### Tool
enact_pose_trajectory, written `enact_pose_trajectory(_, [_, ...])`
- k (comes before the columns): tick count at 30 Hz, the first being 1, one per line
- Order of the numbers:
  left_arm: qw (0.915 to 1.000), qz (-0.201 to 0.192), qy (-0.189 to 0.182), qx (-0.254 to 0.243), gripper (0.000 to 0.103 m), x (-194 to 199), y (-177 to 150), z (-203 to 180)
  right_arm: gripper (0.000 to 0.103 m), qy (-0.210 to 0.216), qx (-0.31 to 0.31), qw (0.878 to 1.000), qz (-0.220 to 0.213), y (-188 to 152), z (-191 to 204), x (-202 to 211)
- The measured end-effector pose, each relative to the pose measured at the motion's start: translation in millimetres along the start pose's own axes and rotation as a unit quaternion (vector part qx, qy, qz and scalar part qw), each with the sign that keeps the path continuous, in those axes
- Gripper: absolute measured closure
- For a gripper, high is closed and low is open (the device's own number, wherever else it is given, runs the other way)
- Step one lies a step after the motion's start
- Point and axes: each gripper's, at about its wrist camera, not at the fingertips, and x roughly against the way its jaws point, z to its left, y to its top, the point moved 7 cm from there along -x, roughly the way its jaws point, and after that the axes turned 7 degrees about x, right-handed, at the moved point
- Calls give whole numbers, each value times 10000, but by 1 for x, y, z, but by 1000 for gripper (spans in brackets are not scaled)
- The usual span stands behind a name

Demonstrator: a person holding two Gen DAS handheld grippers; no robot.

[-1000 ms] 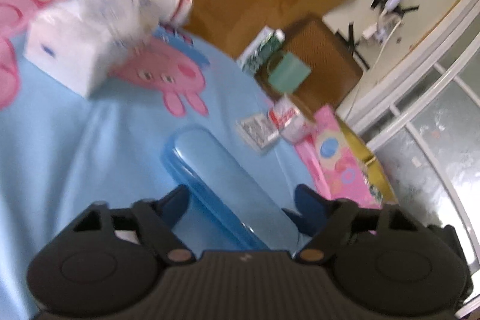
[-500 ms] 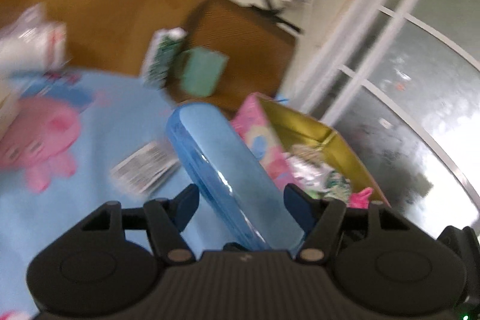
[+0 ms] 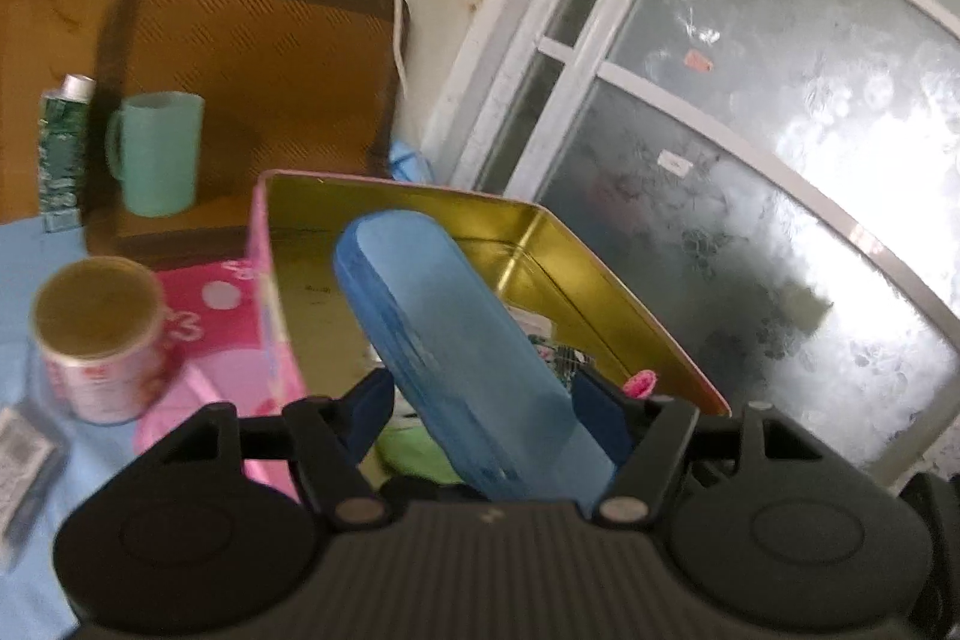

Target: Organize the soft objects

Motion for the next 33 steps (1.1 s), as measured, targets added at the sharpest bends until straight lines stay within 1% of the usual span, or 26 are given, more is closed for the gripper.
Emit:
enact_pose_trajectory(2, [9999,128,7,50,36,-13,-2,0,47,-119,-16,9999,88,-6,-6,-4])
enact_pose_trajectory(4, [9998,198,28,37,36,-20,-7,0,42,-373,-4,9993,62,-11,-11,3])
enact_pose_trajectory(5, [9998,197,51,-7,34,-22,-8,-1,41,-441,-58,9990,18,-12,-15,6])
enact_pose_trajectory(7, [9998,155,66,-102,34,-19,-11,-2,41,-448,-230,9987,-88,-12,-21,13])
enact_pose_trajectory(9, [9999,81,53,-95,34,-11,-10,-1,41,-502,-309,9981,-176,-9,-24,16])
enact_pose_trajectory(11, [10000,-38,14,-60,34,-1,-6,1,41,-458,-420,9977,-262,-7,-24,19])
enact_pose_trajectory(12, [9999,-130,7,-50,34,7,-4,4,41,-411,-471,9976,-299,-6,-22,18])
enact_pose_trajectory(16, [9986,-528,80,-26,25,41,0,19,41,-181,-412,9981,-412,1,0,17])
enact_pose_trajectory(20, [9964,-799,241,155,21,73,-3,49,41,131,-286,9986,-417,6,30,13])
enact_pose_trajectory(22, [9944,-930,375,319,19,89,-7,70,41,315,-177,9987,-350,6,49,9])
enact_pose_trajectory(25, [9912,-1052,557,571,19,109,-14,103,41,593,2,9980,-208,5,77,3])
enact_pose_trajectory(29, [9847,-1218,896,870,18,132,-24,146,41,1005,288,9945,36,1,117,-6])
enact_pose_trajectory(33, [9782,-1336,1136,1112,16,147,-33,181,38,1240,486,9908,233,-4,143,-16])
